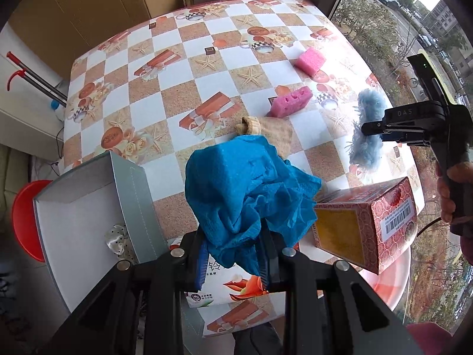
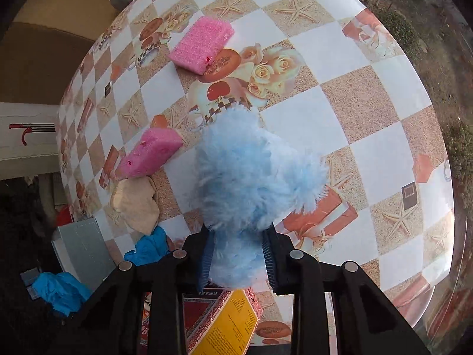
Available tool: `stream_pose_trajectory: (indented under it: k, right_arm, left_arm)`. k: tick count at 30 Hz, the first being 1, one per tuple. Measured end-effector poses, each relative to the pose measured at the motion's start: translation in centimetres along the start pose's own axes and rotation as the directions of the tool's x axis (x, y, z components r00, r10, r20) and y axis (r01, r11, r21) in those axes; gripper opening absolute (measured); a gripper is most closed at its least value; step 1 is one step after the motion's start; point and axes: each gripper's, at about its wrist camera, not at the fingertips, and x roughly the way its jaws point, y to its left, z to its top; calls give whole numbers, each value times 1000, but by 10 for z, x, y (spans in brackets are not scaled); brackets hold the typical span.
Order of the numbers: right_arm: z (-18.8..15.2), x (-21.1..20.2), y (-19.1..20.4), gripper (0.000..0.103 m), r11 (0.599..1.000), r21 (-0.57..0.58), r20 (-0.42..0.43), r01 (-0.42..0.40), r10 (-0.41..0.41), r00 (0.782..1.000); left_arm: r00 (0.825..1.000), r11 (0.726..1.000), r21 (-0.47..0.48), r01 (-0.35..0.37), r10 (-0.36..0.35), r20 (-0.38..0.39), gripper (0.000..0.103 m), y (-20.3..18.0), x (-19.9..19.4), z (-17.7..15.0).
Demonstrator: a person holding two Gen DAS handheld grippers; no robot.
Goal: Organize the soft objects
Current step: 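Lift the fluffy duster with the right tool while the left tool holds the blue cloth, then carry the blue cloth with the left tool while the right tool carries the duster toward the white box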
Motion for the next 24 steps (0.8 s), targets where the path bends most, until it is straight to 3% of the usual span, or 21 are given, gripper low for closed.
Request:
stream_pose_trajectory:
  k: [4, 10, 16, 24]
  right_arm:
    - [-13, -51, 7, 32, 1000, -12, 147, -8, 10, 989]
    - [-45, -102, 21, 32, 997, 10, 271, -70, 65, 960]
    - [-91, -122, 51, 32, 995, -35, 317, -91, 98, 943]
    - [-140, -122, 103, 32, 984, -138, 312, -110, 149, 938]
  left_arm:
    - [1000, 999, 46, 11, -11, 6, 31, -7, -5, -2]
    - [999, 995, 101, 25, -29, 37, 31, -16, -16, -5]
    - [995, 990, 137, 31, -43, 88, 31, -17, -36, -18]
    - [991, 993, 115, 19, -34, 129, 31, 5, -53, -41]
